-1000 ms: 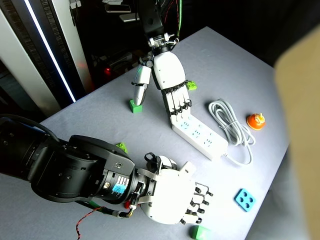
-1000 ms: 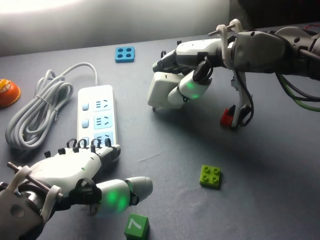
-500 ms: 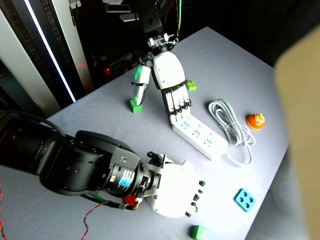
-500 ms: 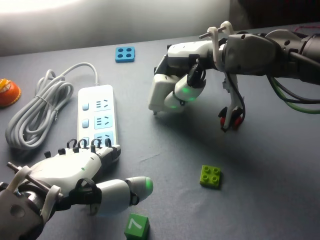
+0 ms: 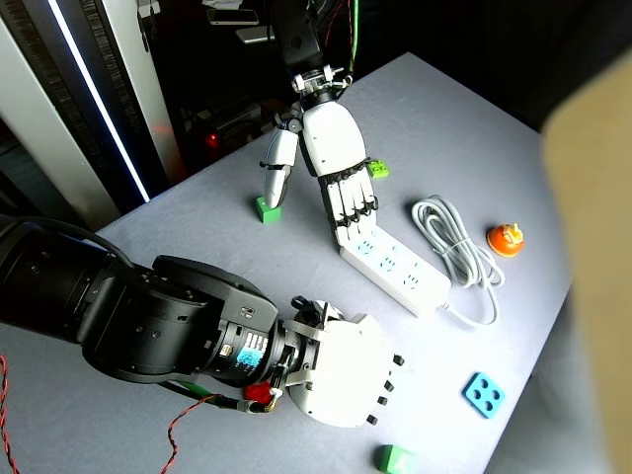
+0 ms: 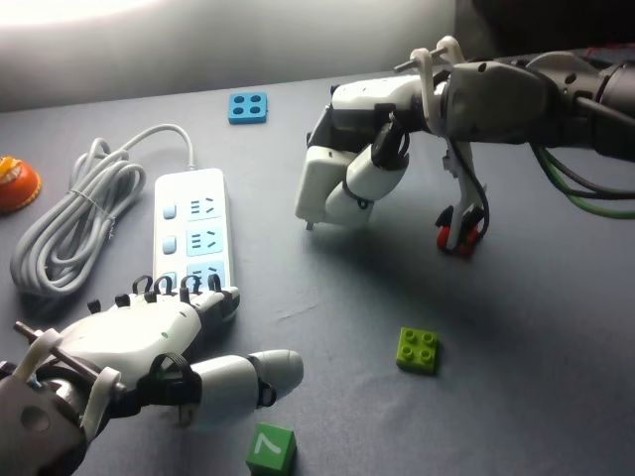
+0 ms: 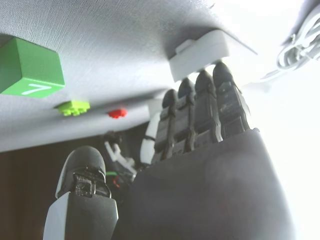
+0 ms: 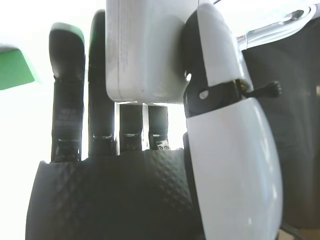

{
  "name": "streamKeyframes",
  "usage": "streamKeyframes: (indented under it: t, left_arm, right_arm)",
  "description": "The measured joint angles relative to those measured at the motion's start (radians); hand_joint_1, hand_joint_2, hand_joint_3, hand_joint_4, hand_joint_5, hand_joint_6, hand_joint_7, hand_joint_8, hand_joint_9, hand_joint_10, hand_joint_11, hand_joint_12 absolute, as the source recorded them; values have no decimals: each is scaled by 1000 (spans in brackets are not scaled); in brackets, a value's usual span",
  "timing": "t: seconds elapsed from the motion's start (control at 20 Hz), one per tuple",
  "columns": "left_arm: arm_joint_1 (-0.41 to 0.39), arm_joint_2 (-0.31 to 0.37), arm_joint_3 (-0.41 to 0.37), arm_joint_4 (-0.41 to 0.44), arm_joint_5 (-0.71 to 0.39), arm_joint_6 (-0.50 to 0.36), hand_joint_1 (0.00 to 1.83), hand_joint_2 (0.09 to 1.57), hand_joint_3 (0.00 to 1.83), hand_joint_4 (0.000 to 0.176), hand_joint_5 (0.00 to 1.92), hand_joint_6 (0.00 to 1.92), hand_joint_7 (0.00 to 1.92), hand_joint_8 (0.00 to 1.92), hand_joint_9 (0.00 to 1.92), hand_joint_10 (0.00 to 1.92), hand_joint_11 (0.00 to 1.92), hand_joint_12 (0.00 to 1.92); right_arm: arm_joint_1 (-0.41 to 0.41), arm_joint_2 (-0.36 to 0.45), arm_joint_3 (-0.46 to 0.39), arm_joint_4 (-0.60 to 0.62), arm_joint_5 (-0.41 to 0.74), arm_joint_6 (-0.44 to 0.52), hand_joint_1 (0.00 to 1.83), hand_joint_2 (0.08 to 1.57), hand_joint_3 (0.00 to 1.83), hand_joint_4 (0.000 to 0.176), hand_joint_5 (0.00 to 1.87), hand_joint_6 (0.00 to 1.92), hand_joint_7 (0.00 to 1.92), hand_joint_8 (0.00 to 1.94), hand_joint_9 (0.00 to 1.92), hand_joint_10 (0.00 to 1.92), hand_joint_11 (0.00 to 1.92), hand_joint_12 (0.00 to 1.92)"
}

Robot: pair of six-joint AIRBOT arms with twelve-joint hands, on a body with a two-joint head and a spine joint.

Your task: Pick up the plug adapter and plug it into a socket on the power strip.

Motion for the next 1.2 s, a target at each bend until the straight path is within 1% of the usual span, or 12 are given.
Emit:
streamKeyframes:
  t: [0.05, 0.15, 0.25, 0.35, 0.5, 0.55, 0.7, 0.75, 0.8, 1.0, 1.05, 1.2]
  left_arm:
    - [0, 0, 0, 0, 0, -1, 0, 1177, 0, 0, 114, 0, 133, 0, 100, 0, 0, 226]
    - [0, 0, 0, 0, 0, -1, 0, 1175, 0, 0, 95, 2, 114, 1, 78, 1, 0, 169]
    - [0, 0, 0, 0, 0, -1, 0, 1174, 0, 0, 89, 1, 109, 1, 77, 1, 0, 181]
    - [0, 0, 0, 0, 0, -1, 0, 1173, 0, 0, 94, 2, 109, 1, 76, 1, 0, 187]
    - [0, 0, 0, 0, 0, -1, 0, 1184, 2, 0, 87, 1, 111, 3, 76, 2, 0, 183]
    - [0, 0, 0, 0, 0, -1, 0, 1182, 0, 0, 86, 2, 113, 5, 74, 2, 0, 177]
    - [0, 0, 0, 0, 0, -5, 0, 1173, 0, 0, 109, 2, 115, 5, 77, 5, 0, 178]
    - [0, 0, 0, 0, 0, -5, 0, 1173, 0, 0, 110, 3, 113, 6, 76, 6, 0, 165]
    - [0, 1, 0, 0, 1, -5, 0, 1171, 0, 0, 133, 1, 142, 1, 105, 1, 0, 235]
    - [0, 1, 0, 2, 3, -6, 0, 1177, 1, 0, 90, 1, 116, 0, 72, 0, 0, 176]
    - [0, 1, 0, 2, 3, -6, 0, 1176, 0, 0, 84, 0, 96, 2, 60, 1, 0, 129]
    - [0, 1, 0, 2, 2, -7, 0, 1175, 0, 0, 99, 1, 107, 1, 71, 1, 0, 188]
  right_arm:
    - [7, 0, 0, -13, 4, 0, 1253, 1134, 0, 0, 980, 802, 941, 1285, 802, 1298, 712, 1678]
    - [18, 2, 0, -29, 5, 0, 1245, 1144, 2, 0, 928, 885, 943, 1280, 827, 1283, 735, 1654]
    - [26, 10, -8, -80, 6, 0, 1243, 1145, 1, 0, 922, 898, 946, 1272, 838, 1259, 749, 1648]
    - [39, 17, -24, -198, 18, 0, 1245, 1138, 0, 0, 944, 866, 952, 1258, 843, 1238, 773, 1607]
    - [79, 16, -26, -253, -24, -28, 1247, 1141, 1, 0, 930, 884, 951, 1264, 847, 1235, 756, 1602]
    - [92, 12, -26, -273, -37, -28, 1242, 1153, 3, 0, 901, 928, 935, 1293, 837, 1248, 763, 1607]
    - [118, -43, 5, -311, -79, -30, 1247, 1136, 0, 0, 930, 892, 973, 1222, 876, 1192, 777, 1586]
    - [122, -53, 6, -312, -90, -29, 1246, 1135, 0, 0, 936, 886, 969, 1226, 875, 1193, 776, 1588]
    - [131, -62, 6, -311, -97, -25, 1249, 1135, 0, 0, 931, 888, 976, 1220, 875, 1193, 775, 1589]
    - [175, -60, 6, -307, -52, 60, 1243, 1144, 2, 0, 895, 948, 970, 1226, 878, 1196, 797, 1575]
    - [179, -53, 4, -307, -48, 70, 1241, 1142, 0, 0, 905, 940, 971, 1217, 883, 1175, 798, 1547]
    - [181, 18, -73, -296, -56, 78, 1256, 1132, 0, 0, 929, 880, 992, 1204, 899, 1167, 824, 1523]
